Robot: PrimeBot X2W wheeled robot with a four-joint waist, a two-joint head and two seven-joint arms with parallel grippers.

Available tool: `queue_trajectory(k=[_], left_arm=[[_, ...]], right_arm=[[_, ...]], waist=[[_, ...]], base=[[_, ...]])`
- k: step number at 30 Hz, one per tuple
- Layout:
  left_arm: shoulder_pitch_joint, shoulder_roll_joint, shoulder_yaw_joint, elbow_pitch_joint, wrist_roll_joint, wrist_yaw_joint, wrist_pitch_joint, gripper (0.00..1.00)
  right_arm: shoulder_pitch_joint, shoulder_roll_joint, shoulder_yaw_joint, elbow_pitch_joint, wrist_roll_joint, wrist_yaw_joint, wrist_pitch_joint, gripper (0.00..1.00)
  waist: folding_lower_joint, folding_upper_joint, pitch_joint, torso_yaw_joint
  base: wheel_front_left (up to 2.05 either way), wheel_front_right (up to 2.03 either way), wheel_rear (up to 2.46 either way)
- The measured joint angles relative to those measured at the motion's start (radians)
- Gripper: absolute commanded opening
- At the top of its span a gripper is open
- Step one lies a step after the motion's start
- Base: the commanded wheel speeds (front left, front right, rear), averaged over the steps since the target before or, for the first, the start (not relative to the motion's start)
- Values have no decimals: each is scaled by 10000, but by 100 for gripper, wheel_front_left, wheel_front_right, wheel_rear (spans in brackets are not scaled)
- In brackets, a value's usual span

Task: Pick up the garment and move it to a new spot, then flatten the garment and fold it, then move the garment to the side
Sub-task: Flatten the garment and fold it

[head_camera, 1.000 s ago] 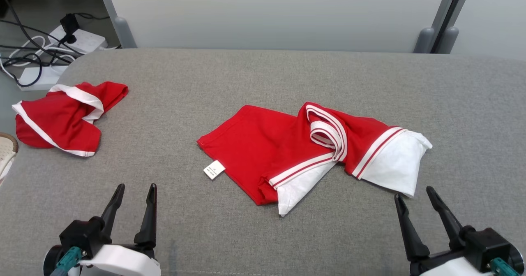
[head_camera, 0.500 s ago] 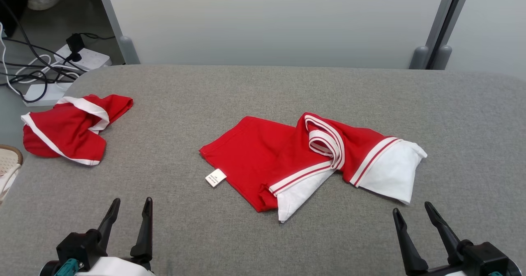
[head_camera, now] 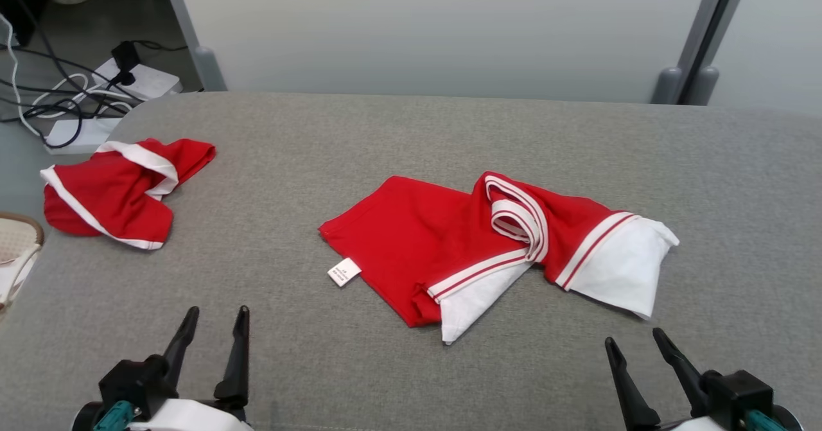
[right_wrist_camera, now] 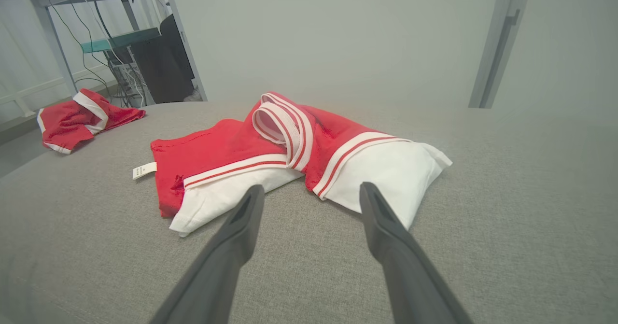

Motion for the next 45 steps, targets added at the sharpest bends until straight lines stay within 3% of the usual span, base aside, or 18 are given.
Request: queue_trajectory(k=[6, 20, 29, 30, 31, 33, 41, 45], left_arm=[[-253, -174, -407, 257, -61, -107, 29, 100], [-1187, -546, -767, 1162, -165, -460, -583, 100], [-1564, -746, -838, 1561, -188, -600, -813, 100], [-1572, -746, -838, 1592, -188, -600, -821, 100], [-1588, -761, -836, 1616, -188, -602, -823, 100], [-1647, -769, -836, 1682, -188, -604, -863, 100], [-1750, -784, -809, 1858, -188, -631, -961, 100], [-1747, -777, -767, 1860, -188, -627, -989, 100]], right_arm=[[-1201, -612, 903, 1095, 48, 0, 945, 100], [-4052, -1676, 2987, 3858, 437, 2, 1350, 100], [-5006, -1724, 3565, 5294, 541, 2, 1666, 100], [-5093, -1703, 3624, 5436, 591, 2, 1666, 89], [-5152, -1699, 3651, 5520, 604, 2, 1664, 46], [-5323, -1691, 3760, 5653, 723, 2, 1666, 0], [-5479, -1651, 3988, 5791, 1221, 2, 1666, 0], [-5200, -1820, 3881, 5125, 1764, 2, 1875, 0]], waist=[[0, 0, 230, 517], [0, 0, 1114, 2118], [0, 0, 1607, 2577], [0, 0, 1644, 2592], [0, 0, 1668, 2602], [0, 0, 1700, 2598], [0, 0, 1660, 2351], [0, 0, 1564, 2113]], base=[[0, 0, 0], [0, 0, 0], [0, 0, 0], [0, 0, 0], [0, 0, 0], [0, 0, 0], [0, 0, 0], [0, 0, 0]])
